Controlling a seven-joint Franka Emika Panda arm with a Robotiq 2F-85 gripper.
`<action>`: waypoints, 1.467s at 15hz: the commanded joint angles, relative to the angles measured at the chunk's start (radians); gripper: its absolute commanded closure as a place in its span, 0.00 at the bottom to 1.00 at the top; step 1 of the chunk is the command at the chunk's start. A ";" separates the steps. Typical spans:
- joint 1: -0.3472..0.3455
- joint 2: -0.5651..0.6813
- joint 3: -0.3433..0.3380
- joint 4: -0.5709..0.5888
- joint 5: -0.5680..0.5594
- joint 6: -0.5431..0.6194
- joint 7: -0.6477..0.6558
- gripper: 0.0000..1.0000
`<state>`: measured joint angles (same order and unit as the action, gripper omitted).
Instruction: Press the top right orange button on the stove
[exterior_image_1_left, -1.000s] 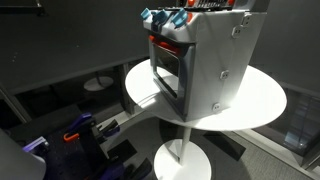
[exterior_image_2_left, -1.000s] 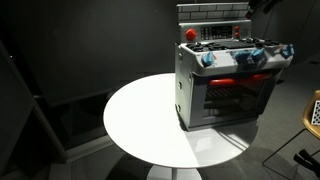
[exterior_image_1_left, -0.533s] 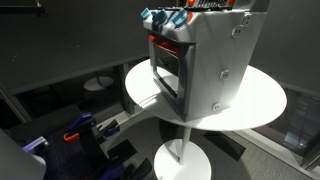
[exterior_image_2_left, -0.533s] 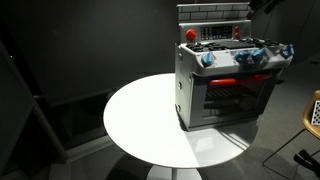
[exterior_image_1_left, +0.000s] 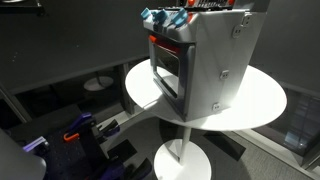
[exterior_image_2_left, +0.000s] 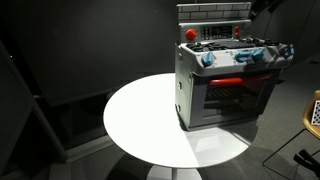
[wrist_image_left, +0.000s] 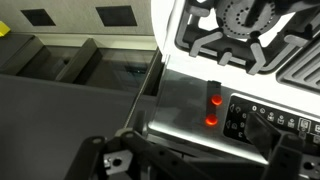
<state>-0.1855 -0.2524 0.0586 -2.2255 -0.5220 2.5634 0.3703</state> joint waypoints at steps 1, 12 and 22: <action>-0.034 0.043 0.009 0.029 -0.097 0.047 0.091 0.00; -0.044 0.184 -0.001 0.118 -0.286 0.094 0.293 0.00; -0.032 0.261 -0.004 0.181 -0.291 0.097 0.314 0.00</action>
<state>-0.2173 -0.0241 0.0534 -2.0892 -0.7813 2.6506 0.6516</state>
